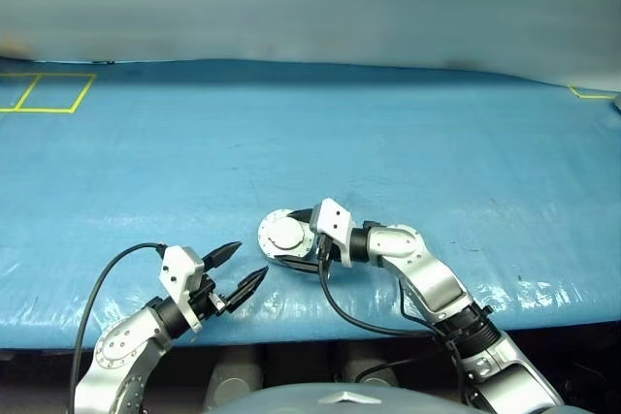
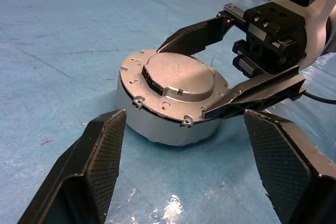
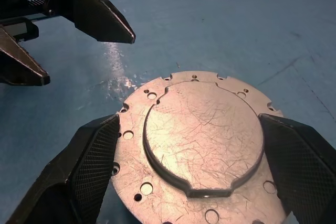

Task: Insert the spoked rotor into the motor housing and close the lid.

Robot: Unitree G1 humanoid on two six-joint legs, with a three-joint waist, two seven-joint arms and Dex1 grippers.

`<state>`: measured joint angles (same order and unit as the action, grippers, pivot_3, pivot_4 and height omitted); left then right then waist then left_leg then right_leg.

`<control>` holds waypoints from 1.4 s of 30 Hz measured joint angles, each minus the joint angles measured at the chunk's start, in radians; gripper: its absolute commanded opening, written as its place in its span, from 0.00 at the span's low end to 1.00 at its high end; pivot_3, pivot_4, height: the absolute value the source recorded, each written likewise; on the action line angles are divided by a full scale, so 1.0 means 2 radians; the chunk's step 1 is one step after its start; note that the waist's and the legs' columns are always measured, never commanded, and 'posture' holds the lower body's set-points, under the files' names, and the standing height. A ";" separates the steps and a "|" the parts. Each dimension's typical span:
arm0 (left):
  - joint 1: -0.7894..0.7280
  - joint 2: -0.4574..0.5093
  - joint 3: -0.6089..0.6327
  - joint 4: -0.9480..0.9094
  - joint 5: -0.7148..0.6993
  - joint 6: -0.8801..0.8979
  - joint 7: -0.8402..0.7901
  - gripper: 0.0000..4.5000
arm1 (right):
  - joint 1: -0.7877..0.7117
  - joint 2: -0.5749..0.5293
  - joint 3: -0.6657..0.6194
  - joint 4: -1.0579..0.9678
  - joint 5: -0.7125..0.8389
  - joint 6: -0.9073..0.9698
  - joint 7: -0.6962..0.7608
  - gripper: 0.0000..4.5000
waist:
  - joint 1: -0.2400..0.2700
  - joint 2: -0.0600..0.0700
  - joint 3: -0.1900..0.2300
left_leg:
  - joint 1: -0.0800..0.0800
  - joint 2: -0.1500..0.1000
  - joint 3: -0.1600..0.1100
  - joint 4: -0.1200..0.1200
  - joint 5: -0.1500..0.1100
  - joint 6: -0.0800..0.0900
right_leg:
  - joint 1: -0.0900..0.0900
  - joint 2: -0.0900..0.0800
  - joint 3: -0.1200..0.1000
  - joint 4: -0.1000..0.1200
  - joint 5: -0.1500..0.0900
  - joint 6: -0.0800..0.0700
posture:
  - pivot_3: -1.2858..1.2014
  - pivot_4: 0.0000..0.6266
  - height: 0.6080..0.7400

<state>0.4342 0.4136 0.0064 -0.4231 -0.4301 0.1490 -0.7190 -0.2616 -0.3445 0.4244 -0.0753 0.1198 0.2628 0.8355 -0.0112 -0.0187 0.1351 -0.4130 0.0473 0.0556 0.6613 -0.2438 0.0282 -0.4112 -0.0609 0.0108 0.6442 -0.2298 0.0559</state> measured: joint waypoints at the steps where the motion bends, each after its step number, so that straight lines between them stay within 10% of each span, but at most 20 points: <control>1: -0.001 0.000 0.000 0.000 0.000 0.000 0.001 0.85 | 0.000 0.000 0.000 0.002 -0.001 -0.002 0.000 0.99 | 0.000 0.000 0.000 | 0.000 0.000 0.000 0.000 0.000 0.000 | 0.000 0.000 0.000 0.000 0.000 0.000 | 0.52 0.24 1.00; 7: -0.011 0.001 0.000 -0.001 -0.001 0.010 0.009 0.85 | -0.003 0.010 -0.001 0.021 -0.010 -0.022 -0.009 0.67 | -0.001 0.000 0.000 | 0.001 0.000 0.000 0.000 0.000 0.000 | 0.000 0.000 0.000 0.000 0.000 0.000 | 0.52 0.24 1.00; 42: -0.027 0.007 0.001 -0.026 -0.005 0.045 0.032 0.85 | 0.008 0.035 -0.011 0.007 0.009 0.069 -0.048 0.67 | -0.002 0.003 -0.007 | 0.003 0.005 0.002 0.000 -0.001 -0.004 | 0.000 0.000 0.000 0.000 0.000 -0.001 | 0.52 0.24 1.00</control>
<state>0.3809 0.4279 0.0090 -0.4760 -0.4400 0.2399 -0.6554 -0.2462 -0.2735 0.4026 -0.0613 0.1378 0.4008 0.7393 -0.0156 -0.0120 0.1219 -0.4067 0.0578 0.0601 0.6606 -0.2467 0.0209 -0.4103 -0.0617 0.0103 0.6439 -0.2289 0.0547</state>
